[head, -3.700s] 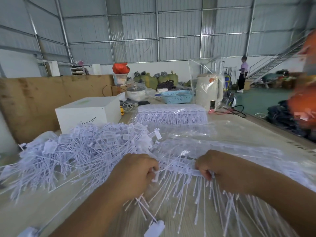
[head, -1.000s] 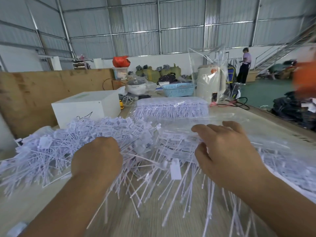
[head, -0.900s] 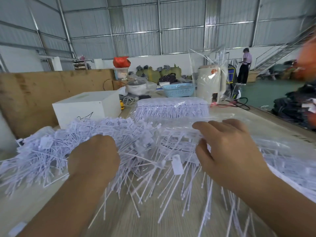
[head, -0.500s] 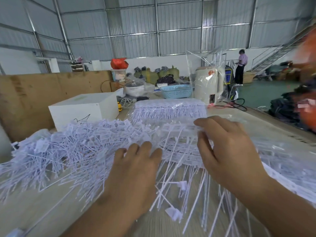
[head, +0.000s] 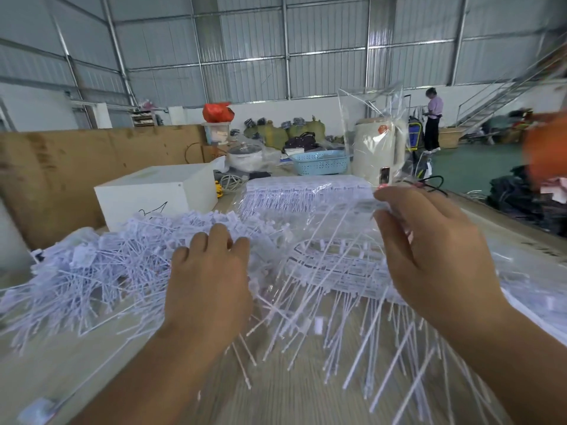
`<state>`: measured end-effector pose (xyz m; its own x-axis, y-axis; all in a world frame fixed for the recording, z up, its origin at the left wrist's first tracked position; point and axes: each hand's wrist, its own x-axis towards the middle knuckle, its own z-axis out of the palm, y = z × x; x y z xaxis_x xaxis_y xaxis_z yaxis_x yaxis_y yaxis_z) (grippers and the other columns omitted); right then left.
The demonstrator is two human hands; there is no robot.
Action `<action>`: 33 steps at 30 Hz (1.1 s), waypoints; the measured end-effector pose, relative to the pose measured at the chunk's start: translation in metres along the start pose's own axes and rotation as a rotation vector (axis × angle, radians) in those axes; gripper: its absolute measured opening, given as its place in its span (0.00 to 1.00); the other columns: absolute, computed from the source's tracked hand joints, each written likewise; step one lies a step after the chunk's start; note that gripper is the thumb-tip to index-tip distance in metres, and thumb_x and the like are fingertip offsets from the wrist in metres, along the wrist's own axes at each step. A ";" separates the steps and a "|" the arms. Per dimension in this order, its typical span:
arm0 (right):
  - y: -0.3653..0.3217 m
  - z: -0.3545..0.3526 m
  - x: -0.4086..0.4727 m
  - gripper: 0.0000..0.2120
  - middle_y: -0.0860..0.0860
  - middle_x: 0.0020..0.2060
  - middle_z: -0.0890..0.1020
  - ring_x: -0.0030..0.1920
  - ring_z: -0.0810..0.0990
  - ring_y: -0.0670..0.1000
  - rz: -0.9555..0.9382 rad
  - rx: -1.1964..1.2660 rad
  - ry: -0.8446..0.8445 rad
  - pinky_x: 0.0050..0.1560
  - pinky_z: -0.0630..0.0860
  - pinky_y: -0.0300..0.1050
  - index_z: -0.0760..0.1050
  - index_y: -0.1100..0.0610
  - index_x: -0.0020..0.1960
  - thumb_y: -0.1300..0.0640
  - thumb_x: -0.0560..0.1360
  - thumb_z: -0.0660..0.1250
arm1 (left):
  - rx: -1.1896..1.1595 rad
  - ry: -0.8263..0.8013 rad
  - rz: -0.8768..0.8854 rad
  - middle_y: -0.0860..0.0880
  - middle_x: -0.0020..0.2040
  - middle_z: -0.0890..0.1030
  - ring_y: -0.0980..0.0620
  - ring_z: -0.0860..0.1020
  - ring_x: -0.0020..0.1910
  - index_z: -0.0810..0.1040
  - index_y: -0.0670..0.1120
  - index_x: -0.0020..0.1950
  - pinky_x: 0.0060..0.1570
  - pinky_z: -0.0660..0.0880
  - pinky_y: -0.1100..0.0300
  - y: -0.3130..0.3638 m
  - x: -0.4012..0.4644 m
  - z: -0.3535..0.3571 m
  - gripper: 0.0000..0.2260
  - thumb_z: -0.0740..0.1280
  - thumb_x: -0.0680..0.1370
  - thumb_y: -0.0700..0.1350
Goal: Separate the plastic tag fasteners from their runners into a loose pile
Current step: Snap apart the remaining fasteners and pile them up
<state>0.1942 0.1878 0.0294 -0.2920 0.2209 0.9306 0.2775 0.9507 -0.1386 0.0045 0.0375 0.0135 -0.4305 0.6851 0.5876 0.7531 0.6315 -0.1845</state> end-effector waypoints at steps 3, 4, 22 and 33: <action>0.000 -0.003 0.002 0.08 0.58 0.42 0.83 0.41 0.81 0.61 -0.014 -0.006 -0.051 0.38 0.79 0.52 0.80 0.64 0.53 0.68 0.74 0.69 | -0.047 0.067 0.044 0.41 0.49 0.74 0.39 0.73 0.46 0.79 0.41 0.52 0.44 0.70 0.46 0.006 0.001 0.000 0.25 0.70 0.56 0.30; 0.001 -0.004 0.003 0.07 0.57 0.42 0.83 0.41 0.80 0.61 -0.023 -0.015 -0.085 0.37 0.79 0.54 0.80 0.63 0.51 0.67 0.74 0.69 | -0.020 0.030 0.044 0.43 0.52 0.72 0.41 0.71 0.49 0.77 0.43 0.56 0.48 0.67 0.48 0.009 0.000 0.000 0.25 0.68 0.60 0.33; 0.003 0.003 0.001 0.07 0.51 0.41 0.80 0.40 0.78 0.54 0.047 0.069 -0.390 0.35 0.78 0.56 0.81 0.59 0.50 0.64 0.75 0.66 | -0.541 -0.253 0.033 0.54 0.29 0.75 0.59 0.73 0.28 0.69 0.57 0.47 0.28 0.63 0.61 0.007 -0.007 -0.001 0.08 0.57 0.74 0.58; 0.006 0.005 0.001 0.06 0.49 0.41 0.80 0.41 0.79 0.53 0.089 0.045 -0.417 0.37 0.78 0.55 0.81 0.57 0.49 0.62 0.75 0.66 | -0.697 -0.670 0.273 0.62 0.43 0.80 0.63 0.78 0.37 0.78 0.60 0.57 0.36 0.73 0.69 -0.011 -0.005 0.003 0.15 0.62 0.77 0.42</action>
<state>0.1912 0.1951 0.0273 -0.6161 0.3626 0.6992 0.2804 0.9306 -0.2354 -0.0031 0.0283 0.0107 -0.2293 0.9733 -0.0098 0.8987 0.2155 0.3820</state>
